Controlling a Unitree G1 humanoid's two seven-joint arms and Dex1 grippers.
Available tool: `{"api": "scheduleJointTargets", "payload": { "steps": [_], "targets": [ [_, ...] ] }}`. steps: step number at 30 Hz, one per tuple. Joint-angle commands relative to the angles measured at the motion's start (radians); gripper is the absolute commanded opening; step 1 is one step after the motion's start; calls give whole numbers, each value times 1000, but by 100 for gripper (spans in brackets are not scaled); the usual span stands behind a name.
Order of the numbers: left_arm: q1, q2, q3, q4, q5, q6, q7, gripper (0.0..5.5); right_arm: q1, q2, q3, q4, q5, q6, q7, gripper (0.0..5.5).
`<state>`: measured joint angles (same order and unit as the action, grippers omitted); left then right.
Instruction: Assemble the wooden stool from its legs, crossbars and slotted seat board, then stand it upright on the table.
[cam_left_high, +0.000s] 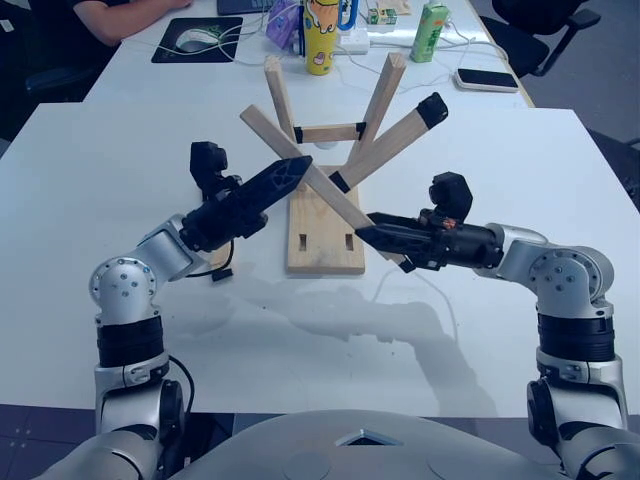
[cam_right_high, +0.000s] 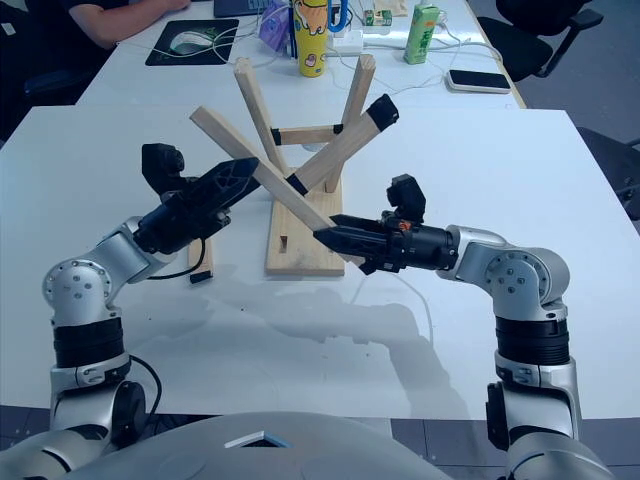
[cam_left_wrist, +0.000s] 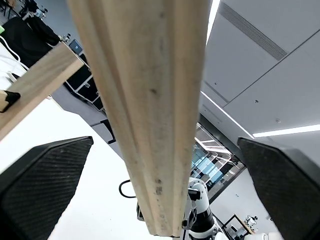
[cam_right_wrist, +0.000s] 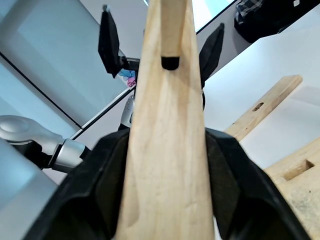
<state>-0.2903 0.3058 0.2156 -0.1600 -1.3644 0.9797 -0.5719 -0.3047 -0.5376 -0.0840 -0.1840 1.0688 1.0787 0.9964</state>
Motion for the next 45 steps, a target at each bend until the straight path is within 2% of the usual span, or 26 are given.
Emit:
{"api": "scheduleJointTargets", "payload": {
  "steps": [1,18,25,26,34,38,43,45],
  "targets": [
    [2,30,-11,-8,13,18,-14,494,-28,-19,15,2,-12,-6,24,206],
    [9,83,-13,-2,42,26,-73,217,-39,-35,43,20,-41,-10,64,206],
    [10,102,-24,7,120,-11,-115,211,-40,-37,70,39,-114,-54,49,206],
    [6,102,-18,26,134,-22,-122,211,-40,-27,63,50,-117,-54,35,242],
    [1,140,22,121,233,-89,-208,206,4,-44,6,65,-113,-65,34,371],
    [-17,209,97,165,257,-114,-240,206,60,-77,80,72,-356,-315,21,433],
    [-64,272,165,193,263,-134,-259,206,182,-85,283,20,-732,-779,22,436],
    [-84,277,172,175,260,-135,-257,206,218,-52,354,54,-885,-991,-34,436]
  ]
}}
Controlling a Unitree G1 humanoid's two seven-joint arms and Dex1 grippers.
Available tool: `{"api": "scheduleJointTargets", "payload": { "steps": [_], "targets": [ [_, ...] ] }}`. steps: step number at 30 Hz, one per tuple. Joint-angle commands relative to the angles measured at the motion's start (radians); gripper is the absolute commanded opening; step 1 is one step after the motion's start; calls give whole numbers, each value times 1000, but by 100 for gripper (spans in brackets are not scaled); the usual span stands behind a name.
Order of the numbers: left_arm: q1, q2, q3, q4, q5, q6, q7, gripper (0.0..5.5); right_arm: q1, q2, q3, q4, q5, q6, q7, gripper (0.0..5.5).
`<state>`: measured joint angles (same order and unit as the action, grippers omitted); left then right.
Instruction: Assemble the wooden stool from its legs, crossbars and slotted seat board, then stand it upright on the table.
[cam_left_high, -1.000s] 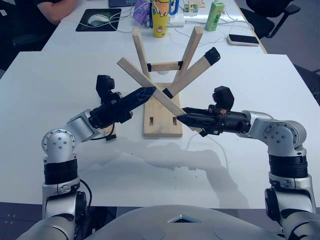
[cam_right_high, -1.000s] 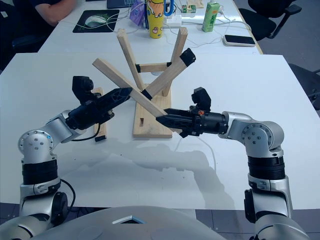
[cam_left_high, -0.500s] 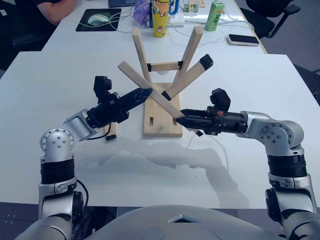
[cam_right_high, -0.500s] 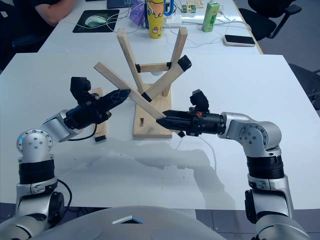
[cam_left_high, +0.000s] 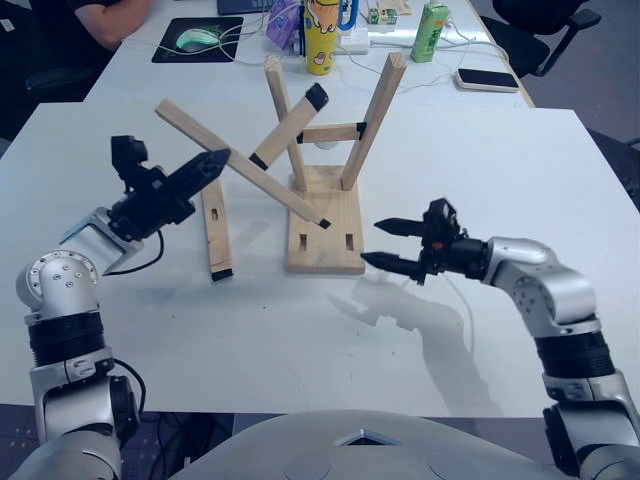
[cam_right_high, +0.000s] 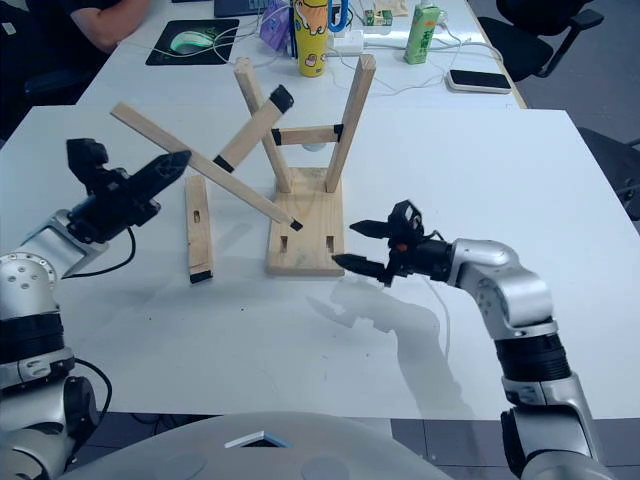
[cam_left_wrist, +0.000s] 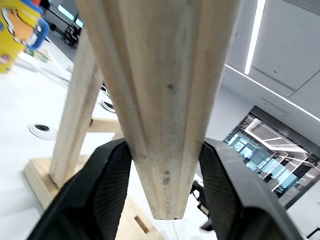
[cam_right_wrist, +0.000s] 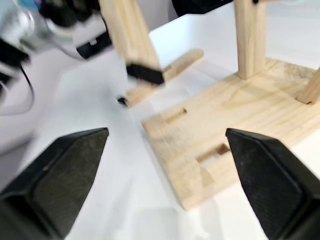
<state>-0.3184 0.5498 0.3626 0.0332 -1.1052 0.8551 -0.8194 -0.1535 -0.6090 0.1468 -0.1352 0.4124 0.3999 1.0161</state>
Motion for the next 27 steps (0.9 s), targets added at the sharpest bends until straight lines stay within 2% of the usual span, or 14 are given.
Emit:
{"api": "scheduleJointTargets", "payload": {
  "steps": [1,4,9,13,18,22,24,27],
  "targets": [
    [-64,31,22,-32,0,-10,-8,206,75,38,148,35,-307,-408,-105,436],
    [-94,21,-5,-72,31,-42,-10,206,83,81,205,138,-485,-579,-246,436],
    [-118,30,-55,-113,134,-124,-24,206,41,108,195,283,-591,-636,-364,436],
    [-110,16,-83,-134,180,-152,-23,206,-12,103,156,364,-622,-672,-436,436],
    [-83,-6,-125,-161,233,-187,-20,206,-36,101,144,389,-608,-719,-428,436],
    [-72,3,-190,-159,324,-253,-55,206,2,94,105,342,-475,-729,-338,436],
    [-74,17,-224,-147,373,-290,-92,206,61,131,52,238,-250,-559,-264,436],
    [-111,33,-265,-117,425,-324,-154,206,110,238,-45,99,78,-264,-324,390]
  ]
}}
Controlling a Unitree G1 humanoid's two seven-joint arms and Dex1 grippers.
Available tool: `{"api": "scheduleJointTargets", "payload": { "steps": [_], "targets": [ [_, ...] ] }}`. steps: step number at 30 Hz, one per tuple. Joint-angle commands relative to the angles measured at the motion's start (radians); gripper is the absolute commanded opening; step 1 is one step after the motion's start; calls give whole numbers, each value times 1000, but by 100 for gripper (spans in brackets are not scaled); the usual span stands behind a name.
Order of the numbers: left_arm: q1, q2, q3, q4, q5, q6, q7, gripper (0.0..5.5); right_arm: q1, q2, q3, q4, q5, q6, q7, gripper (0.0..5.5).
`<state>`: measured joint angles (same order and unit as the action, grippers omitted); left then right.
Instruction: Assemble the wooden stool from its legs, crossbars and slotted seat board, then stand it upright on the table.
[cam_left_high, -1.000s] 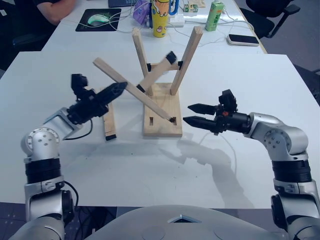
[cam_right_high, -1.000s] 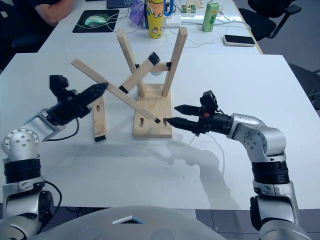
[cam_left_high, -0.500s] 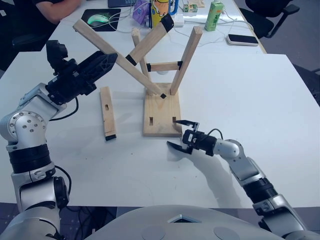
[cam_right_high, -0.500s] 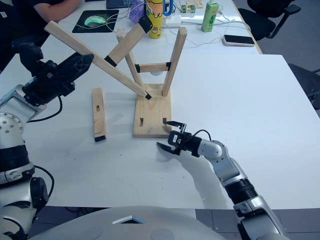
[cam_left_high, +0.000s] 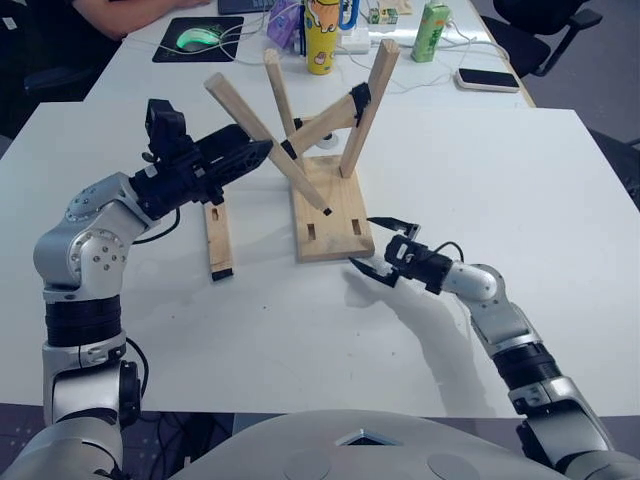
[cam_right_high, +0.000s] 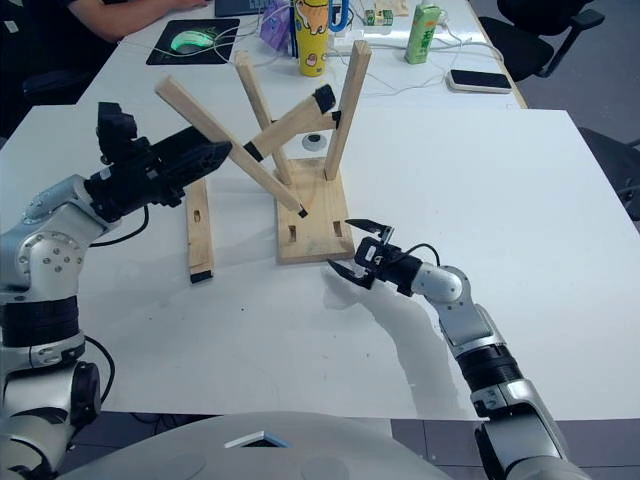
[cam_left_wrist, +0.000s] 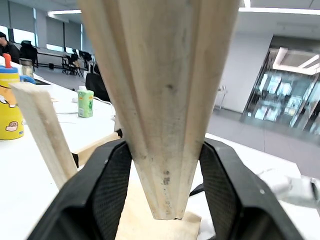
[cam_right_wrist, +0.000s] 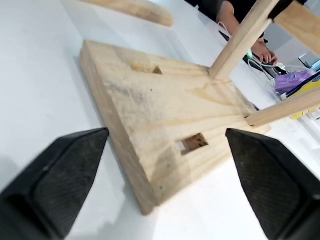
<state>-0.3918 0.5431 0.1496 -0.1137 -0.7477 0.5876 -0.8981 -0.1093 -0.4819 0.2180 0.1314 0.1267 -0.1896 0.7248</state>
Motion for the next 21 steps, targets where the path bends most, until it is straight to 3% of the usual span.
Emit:
{"api": "scheduleJointTargets", "payload": {
  "steps": [1,9,13,18,21],
  "targets": [
    [-57,42,-65,43,82,-70,-95,206,63,148,-130,-175,388,362,-86,375],
    [-146,53,-148,173,212,-202,-233,206,62,268,-72,-199,250,426,-285,236],
    [-162,48,-161,214,249,-249,-268,206,90,215,9,-199,89,334,-260,175],
    [-152,42,-164,228,264,-271,-286,206,118,143,23,-196,22,250,-180,95],
    [-149,42,-166,235,270,-281,-292,206,114,116,37,-194,-7,201,-139,76]
  ]
}}
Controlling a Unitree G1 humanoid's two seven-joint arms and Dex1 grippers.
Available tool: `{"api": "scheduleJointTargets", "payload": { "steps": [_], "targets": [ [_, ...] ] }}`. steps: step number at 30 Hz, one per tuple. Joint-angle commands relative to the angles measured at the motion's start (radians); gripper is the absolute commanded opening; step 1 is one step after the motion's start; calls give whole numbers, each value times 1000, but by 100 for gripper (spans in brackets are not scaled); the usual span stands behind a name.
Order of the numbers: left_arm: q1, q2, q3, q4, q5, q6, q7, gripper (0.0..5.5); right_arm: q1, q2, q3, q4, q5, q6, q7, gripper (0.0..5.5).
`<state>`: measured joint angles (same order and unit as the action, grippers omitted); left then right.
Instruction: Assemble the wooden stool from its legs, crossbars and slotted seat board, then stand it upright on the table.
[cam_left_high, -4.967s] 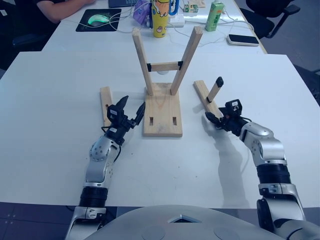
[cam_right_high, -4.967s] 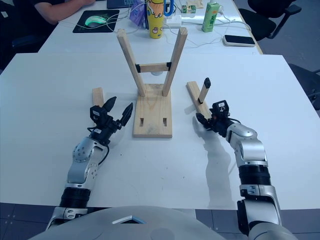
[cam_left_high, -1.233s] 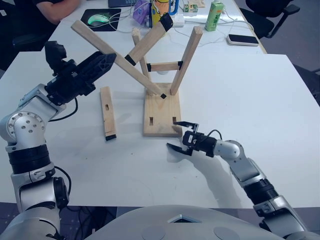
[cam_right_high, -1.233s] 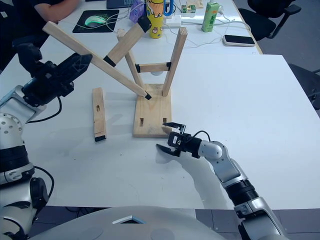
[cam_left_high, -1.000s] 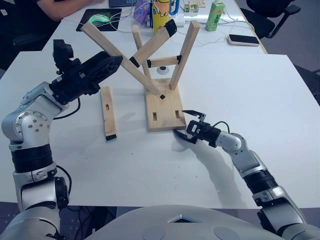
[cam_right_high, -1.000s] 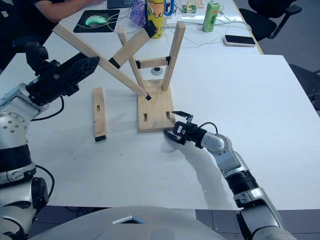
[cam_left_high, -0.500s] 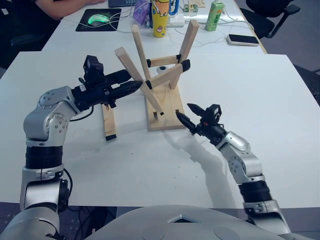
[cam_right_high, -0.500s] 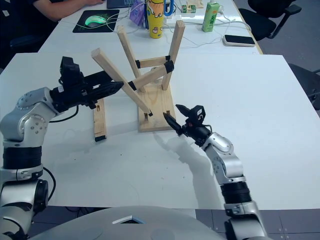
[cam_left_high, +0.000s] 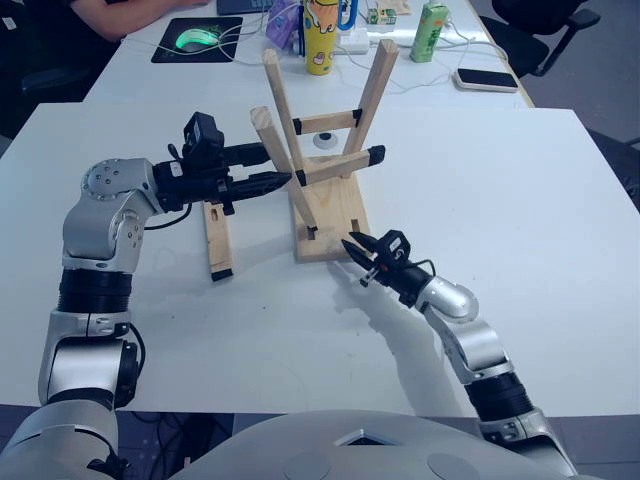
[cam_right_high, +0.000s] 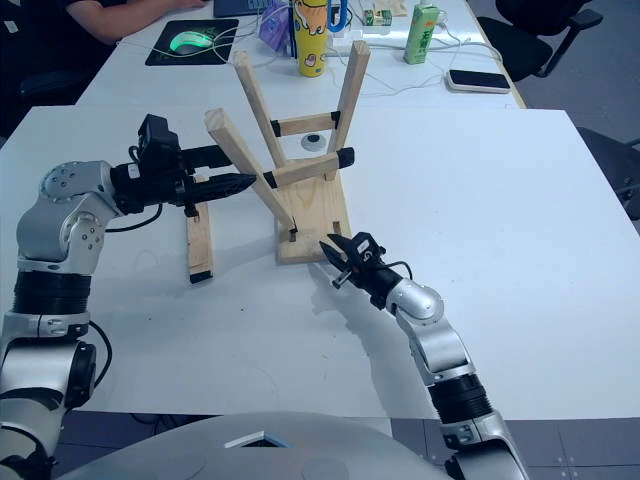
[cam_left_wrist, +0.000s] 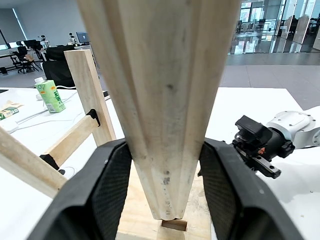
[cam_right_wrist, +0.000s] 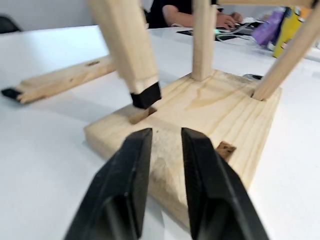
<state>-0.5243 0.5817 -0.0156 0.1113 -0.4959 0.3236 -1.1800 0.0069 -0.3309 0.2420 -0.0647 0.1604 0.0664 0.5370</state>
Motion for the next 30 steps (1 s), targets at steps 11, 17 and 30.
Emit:
{"api": "scheduleJointTargets", "payload": {
  "steps": [11,17,30],
  "targets": [
    [-36,4,-14,24,37,-15,-35,206,-42,-30,110,145,-230,-97,40,76],
    [-31,2,-20,19,41,-12,-40,206,-81,-18,81,208,-265,-71,-4,76],
    [-64,-23,-22,70,80,-92,-33,206,-56,99,-95,85,126,100,75,76]
  ]
}}
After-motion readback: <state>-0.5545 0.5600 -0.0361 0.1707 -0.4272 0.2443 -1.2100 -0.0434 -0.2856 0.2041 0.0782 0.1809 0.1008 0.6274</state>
